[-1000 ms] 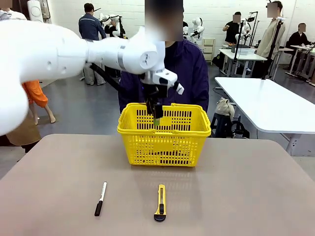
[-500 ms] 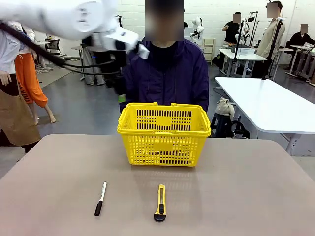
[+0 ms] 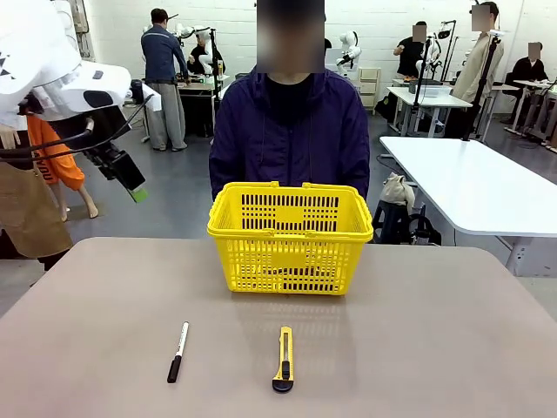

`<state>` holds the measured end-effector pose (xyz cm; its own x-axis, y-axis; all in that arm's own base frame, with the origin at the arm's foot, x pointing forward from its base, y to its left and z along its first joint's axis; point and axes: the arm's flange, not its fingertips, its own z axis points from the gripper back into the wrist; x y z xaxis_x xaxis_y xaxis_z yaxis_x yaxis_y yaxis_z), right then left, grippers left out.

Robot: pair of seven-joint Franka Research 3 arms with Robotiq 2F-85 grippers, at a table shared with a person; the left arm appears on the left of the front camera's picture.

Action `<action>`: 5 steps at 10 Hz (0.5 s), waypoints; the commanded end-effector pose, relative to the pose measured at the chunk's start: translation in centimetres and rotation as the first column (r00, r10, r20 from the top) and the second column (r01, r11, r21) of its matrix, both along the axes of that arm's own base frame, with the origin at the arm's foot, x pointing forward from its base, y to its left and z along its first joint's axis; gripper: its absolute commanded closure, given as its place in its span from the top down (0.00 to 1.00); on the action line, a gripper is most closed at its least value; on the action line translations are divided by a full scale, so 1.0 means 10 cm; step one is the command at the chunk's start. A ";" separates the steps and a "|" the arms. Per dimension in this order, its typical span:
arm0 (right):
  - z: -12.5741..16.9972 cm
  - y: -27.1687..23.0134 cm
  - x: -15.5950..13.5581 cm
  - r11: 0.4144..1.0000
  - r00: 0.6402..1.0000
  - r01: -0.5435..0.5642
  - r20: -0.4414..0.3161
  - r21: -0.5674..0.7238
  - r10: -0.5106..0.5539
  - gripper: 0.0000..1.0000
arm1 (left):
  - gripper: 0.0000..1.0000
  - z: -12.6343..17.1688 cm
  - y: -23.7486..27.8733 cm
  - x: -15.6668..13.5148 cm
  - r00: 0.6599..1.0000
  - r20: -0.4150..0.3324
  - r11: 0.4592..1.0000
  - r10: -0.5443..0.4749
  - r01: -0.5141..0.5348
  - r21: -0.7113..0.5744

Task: Place the items the person wants into the basket.
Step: Pick up the item the person points to and place it in the Market Basket.

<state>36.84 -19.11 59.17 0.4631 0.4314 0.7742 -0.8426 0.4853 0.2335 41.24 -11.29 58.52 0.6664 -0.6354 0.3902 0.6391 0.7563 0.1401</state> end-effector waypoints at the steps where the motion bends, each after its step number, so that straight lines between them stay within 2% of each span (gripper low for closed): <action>1: 0.02 0.00 0.01 1.000 1.000 -0.010 0.000 -0.003 0.010 1.00 | 1.00 -0.03 -0.02 0.11 1.000 -0.024 0.999 -0.013 0.012 -0.046; 2: 0.02 0.00 0.01 1.000 1.000 -0.010 0.000 -0.003 0.010 1.00 | 1.00 -0.04 0.00 0.16 0.998 -0.061 0.999 0.014 -0.017 -0.051; 3: 0.02 0.00 0.01 1.000 1.000 -0.010 0.000 -0.003 0.010 1.00 | 1.00 -0.03 0.02 0.03 1.000 -0.011 1.000 0.005 -0.006 -0.010; 5: 0.02 0.00 0.01 1.000 1.000 -0.010 0.000 -0.003 0.010 1.00 | 1.00 -0.03 0.02 0.03 1.000 -0.011 1.000 0.005 -0.006 -0.010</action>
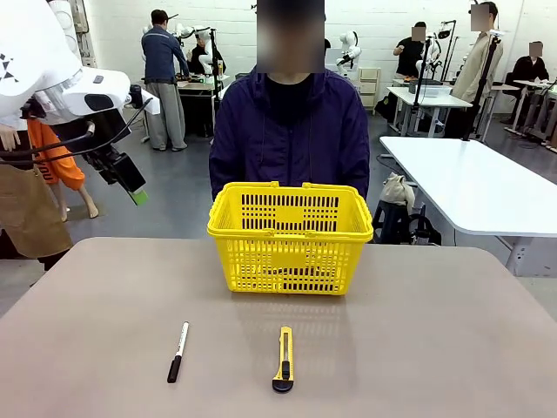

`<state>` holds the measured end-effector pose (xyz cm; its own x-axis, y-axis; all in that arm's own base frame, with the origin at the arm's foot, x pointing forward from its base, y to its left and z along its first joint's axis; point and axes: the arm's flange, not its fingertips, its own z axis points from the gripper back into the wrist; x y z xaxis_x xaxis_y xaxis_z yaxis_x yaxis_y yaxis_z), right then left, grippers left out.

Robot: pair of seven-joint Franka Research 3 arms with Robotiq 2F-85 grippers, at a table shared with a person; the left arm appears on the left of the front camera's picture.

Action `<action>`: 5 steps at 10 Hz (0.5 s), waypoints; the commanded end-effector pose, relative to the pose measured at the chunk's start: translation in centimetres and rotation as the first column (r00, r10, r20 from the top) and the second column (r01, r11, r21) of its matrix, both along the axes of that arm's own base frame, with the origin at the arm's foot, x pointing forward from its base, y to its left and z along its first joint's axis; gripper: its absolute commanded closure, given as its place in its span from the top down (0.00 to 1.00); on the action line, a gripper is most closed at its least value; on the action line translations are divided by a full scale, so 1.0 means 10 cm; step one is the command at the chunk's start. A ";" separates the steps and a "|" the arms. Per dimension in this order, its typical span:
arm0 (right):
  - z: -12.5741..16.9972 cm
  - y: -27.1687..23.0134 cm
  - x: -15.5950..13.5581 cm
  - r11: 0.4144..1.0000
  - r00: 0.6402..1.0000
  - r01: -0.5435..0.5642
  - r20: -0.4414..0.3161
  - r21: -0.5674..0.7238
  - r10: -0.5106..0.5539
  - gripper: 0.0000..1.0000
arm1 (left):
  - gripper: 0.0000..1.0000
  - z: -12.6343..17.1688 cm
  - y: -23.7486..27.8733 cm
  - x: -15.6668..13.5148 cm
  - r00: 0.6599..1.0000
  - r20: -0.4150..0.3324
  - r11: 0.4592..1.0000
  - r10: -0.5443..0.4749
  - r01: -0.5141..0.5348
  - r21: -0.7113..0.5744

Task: Place the items the person wants into the basket.
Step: Pick up the item the person points to and place it in the Market Basket.

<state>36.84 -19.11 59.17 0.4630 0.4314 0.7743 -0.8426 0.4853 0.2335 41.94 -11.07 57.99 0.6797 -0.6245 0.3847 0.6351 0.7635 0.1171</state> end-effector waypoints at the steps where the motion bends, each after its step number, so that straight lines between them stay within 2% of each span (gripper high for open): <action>1: 0.02 0.00 0.01 1.000 1.000 -0.010 0.000 -0.003 0.010 1.00 | 1.00 0.02 0.00 -0.04 1.000 0.010 1.000 -0.003 0.003 0.003; 5: 0.02 0.00 0.01 1.000 1.000 -0.010 0.000 -0.003 0.010 1.00 | 1.00 0.02 0.00 -0.01 1.000 0.005 1.000 0.000 0.000 -0.001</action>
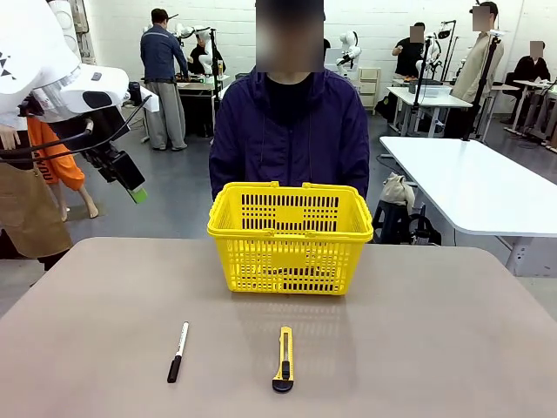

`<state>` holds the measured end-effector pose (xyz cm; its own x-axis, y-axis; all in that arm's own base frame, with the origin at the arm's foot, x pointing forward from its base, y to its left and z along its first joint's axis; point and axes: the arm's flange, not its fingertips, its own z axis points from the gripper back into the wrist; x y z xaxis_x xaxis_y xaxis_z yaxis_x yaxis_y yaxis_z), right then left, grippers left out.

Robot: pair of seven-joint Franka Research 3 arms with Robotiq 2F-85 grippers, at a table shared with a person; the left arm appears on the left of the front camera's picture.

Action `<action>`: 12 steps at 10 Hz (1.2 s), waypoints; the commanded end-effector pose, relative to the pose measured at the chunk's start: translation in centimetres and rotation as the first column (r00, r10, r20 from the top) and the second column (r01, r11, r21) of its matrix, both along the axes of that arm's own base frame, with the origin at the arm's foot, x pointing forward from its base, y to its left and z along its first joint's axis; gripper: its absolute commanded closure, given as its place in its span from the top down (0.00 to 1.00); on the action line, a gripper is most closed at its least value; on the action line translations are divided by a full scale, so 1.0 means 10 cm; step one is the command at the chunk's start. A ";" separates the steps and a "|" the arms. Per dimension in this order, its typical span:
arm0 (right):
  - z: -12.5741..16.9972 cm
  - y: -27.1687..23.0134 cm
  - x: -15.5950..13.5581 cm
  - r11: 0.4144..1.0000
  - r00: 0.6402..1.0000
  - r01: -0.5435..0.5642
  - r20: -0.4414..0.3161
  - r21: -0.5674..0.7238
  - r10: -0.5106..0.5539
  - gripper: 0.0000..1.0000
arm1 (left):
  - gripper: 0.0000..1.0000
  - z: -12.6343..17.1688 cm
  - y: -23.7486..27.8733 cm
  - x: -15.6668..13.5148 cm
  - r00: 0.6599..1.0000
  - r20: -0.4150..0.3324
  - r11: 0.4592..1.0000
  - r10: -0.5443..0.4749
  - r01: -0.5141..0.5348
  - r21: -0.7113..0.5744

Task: Place the items the person wants into the basket.
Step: Pick up the item the person points to and place it in the Market Basket.

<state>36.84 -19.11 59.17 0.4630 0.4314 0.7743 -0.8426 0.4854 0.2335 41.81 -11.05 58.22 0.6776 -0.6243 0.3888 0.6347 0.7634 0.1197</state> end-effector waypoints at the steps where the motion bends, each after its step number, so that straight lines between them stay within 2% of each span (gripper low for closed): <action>1: 0.02 0.00 0.01 1.000 1.000 -0.010 0.000 -0.003 0.010 1.00 | 1.00 0.20 0.25 -0.18 0.997 -0.015 0.990 -0.079 0.077 -0.117; 2: 0.02 0.00 0.01 1.000 1.000 -0.010 0.000 -0.003 0.010 1.00 | 1.00 0.45 0.57 -0.44 0.982 -0.010 0.953 -0.188 0.180 -0.245; 3: 0.02 0.00 0.01 1.000 1.000 -0.010 0.000 -0.003 0.010 1.00 | 1.00 0.68 0.97 -0.67 0.952 0.031 0.884 -0.305 0.296 -0.362; 4: 0.02 0.00 0.01 1.000 1.000 -0.010 0.000 -0.003 0.010 1.00 | 1.00 0.89 1.44 -0.81 0.914 0.109 0.786 -0.391 0.393 -0.477; 5: 0.02 0.00 0.01 1.000 1.000 -0.010 0.000 -0.003 0.010 1.00 | 1.00 0.97 1.80 -0.89 0.864 0.196 0.707 -0.464 0.494 -0.505; 6: 0.02 0.00 0.01 1.000 1.000 -0.010 0.000 -0.003 0.010 1.00 | 1.00 0.98 2.08 -0.95 0.851 0.239 0.675 -0.468 0.519 -0.525; 7: 0.02 0.00 0.01 1.000 1.000 -0.010 0.000 -0.003 0.010 1.00 | 1.00 0.95 2.30 -1.01 0.848 0.270 0.666 -0.457 0.527 -0.528; 10: 0.02 0.00 0.01 1.000 1.000 -0.010 0.000 -0.003 0.010 1.00 | 1.00 0.87 2.56 -1.36 0.902 0.281 0.760 -0.328 0.429 -0.488; 12: 0.02 0.00 0.01 1.000 1.000 -0.010 0.000 -0.003 0.010 1.00 | 1.00 0.85 2.57 -1.59 0.907 0.294 0.799 -0.301 0.408 -0.441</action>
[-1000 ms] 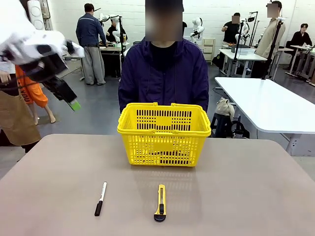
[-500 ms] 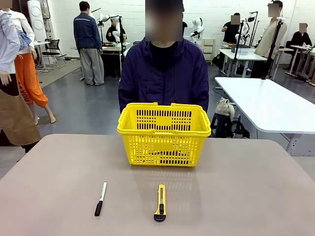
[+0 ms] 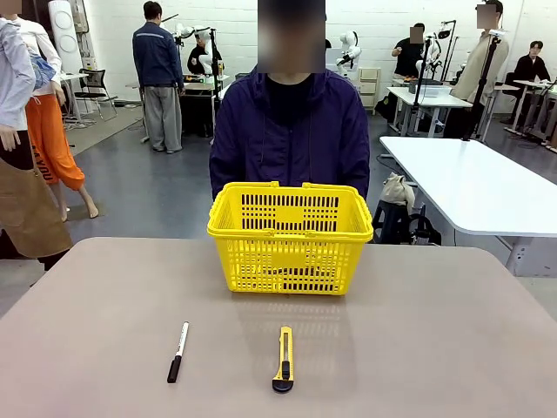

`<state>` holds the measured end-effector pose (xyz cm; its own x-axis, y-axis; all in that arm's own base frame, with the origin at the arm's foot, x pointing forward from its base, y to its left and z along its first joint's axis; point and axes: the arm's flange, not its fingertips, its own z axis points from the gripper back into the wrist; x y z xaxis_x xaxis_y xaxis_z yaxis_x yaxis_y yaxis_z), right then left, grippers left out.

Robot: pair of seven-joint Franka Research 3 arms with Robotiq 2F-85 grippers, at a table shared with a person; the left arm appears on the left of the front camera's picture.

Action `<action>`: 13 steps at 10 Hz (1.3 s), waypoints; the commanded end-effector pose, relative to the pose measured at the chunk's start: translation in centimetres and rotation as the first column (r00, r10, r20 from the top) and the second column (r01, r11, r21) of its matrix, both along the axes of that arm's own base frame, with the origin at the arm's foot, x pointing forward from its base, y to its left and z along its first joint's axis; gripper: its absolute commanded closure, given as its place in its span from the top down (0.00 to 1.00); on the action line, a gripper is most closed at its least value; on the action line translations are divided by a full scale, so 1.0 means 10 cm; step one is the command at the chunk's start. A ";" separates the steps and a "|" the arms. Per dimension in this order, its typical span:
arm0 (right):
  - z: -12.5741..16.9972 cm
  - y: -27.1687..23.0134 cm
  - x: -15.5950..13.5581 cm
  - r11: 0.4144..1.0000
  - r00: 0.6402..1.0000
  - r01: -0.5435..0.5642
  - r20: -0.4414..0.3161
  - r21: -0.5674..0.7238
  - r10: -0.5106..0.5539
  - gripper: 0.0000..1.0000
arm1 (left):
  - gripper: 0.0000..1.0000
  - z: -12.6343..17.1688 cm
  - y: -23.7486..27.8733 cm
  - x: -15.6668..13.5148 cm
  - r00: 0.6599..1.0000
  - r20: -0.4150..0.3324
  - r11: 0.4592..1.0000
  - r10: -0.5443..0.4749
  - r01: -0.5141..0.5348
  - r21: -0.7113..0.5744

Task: Place the items the person wants into the basket.
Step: Pick up the item the person points to and place it in the Market Basket.

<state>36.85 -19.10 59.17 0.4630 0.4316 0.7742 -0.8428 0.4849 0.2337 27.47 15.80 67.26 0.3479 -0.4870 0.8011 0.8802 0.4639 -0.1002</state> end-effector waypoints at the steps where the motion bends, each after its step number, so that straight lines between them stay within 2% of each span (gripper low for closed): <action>1: 0.02 0.00 0.01 1.000 1.000 -0.010 0.001 -0.003 0.010 1.00 | 1.00 -0.06 -0.10 -0.20 0.999 0.050 1.000 0.019 -0.020 0.023; 4: 0.02 0.00 0.01 1.000 1.000 -0.010 0.001 -0.003 0.010 1.00 | 1.00 0.03 -0.06 -0.19 1.000 0.020 0.999 0.024 -0.024 0.021; 13: 0.02 0.00 0.01 1.000 1.000 -0.010 0.001 -0.003 0.010 1.00 | 1.00 0.03 -0.06 -0.19 1.000 0.020 0.999 0.024 -0.024 0.021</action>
